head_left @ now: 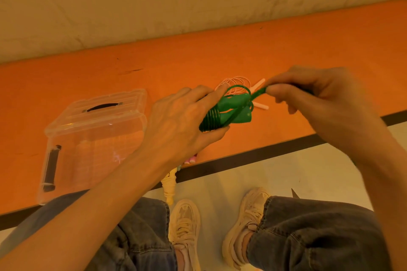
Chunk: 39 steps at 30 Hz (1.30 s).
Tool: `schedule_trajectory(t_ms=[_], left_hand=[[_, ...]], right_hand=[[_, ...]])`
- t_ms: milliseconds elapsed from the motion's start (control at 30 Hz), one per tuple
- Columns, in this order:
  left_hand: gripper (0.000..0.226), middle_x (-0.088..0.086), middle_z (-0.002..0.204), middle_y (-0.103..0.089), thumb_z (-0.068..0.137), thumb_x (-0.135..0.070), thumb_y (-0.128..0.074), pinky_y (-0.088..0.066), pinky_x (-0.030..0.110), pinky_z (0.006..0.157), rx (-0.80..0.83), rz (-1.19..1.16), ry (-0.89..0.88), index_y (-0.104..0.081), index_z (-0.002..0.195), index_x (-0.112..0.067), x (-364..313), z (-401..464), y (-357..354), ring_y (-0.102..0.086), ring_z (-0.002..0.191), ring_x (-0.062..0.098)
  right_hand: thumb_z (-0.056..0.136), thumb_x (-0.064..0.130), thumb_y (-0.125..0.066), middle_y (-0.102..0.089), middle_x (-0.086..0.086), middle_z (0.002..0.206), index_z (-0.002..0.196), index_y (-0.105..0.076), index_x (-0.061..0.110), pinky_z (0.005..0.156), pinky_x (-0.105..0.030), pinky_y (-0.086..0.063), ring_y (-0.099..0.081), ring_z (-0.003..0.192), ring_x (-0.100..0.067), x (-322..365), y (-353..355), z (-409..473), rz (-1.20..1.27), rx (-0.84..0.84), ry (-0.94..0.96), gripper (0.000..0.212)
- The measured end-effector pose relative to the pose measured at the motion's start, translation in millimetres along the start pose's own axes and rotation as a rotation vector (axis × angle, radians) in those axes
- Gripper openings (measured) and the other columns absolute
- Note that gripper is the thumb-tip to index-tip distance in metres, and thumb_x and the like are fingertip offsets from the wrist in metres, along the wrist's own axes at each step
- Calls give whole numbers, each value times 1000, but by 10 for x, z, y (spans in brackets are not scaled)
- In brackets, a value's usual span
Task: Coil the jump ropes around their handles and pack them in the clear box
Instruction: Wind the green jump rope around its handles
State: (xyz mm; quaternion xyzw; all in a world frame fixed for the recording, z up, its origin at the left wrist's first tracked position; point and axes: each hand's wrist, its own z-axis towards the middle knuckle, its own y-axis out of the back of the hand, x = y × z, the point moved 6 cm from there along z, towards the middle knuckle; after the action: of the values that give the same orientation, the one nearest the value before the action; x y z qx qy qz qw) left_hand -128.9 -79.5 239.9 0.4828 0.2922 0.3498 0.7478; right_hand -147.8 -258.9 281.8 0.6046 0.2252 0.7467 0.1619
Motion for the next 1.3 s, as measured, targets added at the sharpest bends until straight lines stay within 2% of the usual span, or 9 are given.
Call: schedule_trajectory(t_ms=[167, 233, 300, 400, 467, 533, 867, 1133, 1300], left_hand=[[87, -6, 110, -67, 78, -63, -44, -46, 31, 59, 76, -100, -23, -26, 150, -17, -107, -18, -17, -64, 87, 18], [95, -8, 109, -68, 77, -63, -51, -42, 29, 58, 66, -113, -29, -19, 151, -13, -157, -37, 7, -65, 83, 16], [100, -11, 107, -68, 74, -61, -58, -31, 25, 62, 54, -92, -36, -20, 151, -10, -195, -62, 24, -66, 80, 12], [96, -9, 106, -68, 75, -60, -57, -32, 24, 57, 69, -108, -67, -21, 151, -15, -212, -51, 44, -65, 78, 13], [81, -6, 105, -66, 80, -59, -53, -34, 24, 54, 88, -102, -129, -28, 148, -23, -219, -39, 32, -64, 80, 15], [64, -5, 109, -62, 83, -56, -51, -32, 23, 56, 95, -119, -178, -43, 139, -28, -207, -41, 12, -61, 84, 13], [68, -12, 112, -59, 79, -65, -47, -25, 23, 64, 102, -97, -165, -51, 136, -27, -170, -94, 21, -56, 89, 5], [59, -7, 111, -57, 77, -59, -58, -45, 27, 57, 95, -302, -125, -58, 127, -26, -106, -65, 33, -59, 82, 10], [62, -4, 113, -49, 73, -64, -59, -45, 31, 56, 102, -269, -115, -61, 124, -28, -142, -78, 95, -55, 68, 9]], right_hand=[[84, 15, -70, -70, 2, 70, 84, -74, 17, 51, -18, -43, -57, 56, -4, -58, -86, 223, 80, -118, -45, 4], [81, 15, -73, -71, 1, 69, 83, -74, 15, 49, -18, -43, -59, 56, -2, -133, -112, 286, 117, -118, -86, 3], [80, 15, -74, -71, -2, 69, 85, -75, 12, 48, -17, -42, -59, 54, 0, -206, -146, 322, 107, -98, -114, 6], [80, 11, -73, -70, 1, 64, 87, -74, 6, 47, -11, -38, -55, 47, 4, -295, -199, 346, 143, -73, -152, 9], [81, 5, -71, -66, 9, 55, 88, -74, 2, 47, -7, -36, -52, 43, 4, -335, -229, 363, 177, -64, -163, 9], [80, 3, -72, -68, 1, 59, 88, -74, 0, 51, -8, -40, -55, 47, 3, -352, -265, 379, 188, -40, -156, 9], [74, 16, -79, -73, -13, 77, 80, -77, 9, 63, -36, -49, -63, 72, -16, -375, -296, 395, 131, -14, -143, 10], [75, 18, -78, -71, -4, 87, 100, -71, 16, 67, -10, -42, -60, 81, -11, -410, -195, 361, -52, 166, -147, 25], [78, 18, -74, -69, -1, 82, 95, -71, 19, 68, -6, -40, -58, 80, -4, -551, 24, 315, -98, 142, -170, 18]])
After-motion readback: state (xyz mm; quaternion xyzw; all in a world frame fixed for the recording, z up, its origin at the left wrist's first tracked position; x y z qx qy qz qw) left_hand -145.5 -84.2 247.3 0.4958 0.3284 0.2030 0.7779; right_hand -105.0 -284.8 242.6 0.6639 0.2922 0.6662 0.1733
